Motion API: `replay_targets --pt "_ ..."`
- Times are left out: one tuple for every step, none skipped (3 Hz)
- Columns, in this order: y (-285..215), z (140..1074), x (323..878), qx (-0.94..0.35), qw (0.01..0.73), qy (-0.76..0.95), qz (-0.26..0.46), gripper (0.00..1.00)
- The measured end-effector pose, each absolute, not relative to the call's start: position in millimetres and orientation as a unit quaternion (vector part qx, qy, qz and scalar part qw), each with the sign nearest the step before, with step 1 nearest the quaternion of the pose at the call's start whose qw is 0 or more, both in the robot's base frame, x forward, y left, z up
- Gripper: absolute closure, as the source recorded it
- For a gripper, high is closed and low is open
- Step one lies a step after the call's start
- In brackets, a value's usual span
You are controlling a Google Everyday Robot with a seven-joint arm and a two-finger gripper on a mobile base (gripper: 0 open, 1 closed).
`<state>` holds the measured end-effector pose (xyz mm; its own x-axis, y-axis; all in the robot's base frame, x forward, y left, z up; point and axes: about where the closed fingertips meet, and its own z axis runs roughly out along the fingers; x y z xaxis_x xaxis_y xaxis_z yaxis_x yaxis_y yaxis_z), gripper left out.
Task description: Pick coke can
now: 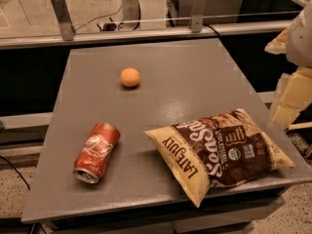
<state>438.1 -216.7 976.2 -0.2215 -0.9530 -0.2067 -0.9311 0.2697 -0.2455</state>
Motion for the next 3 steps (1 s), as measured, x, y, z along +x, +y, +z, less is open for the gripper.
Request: replay_targets --pt "-216.6 976.2 438.1 -0.603 0.159 0.781 -0.034 0.0" --pt "-209.5 969.1 444.2 -0.62 0.153 0.769 -0.022 0.0" --pt "-165.5 949.9 469.1 -0.68 0.139 0.72 -0.005 0.0"
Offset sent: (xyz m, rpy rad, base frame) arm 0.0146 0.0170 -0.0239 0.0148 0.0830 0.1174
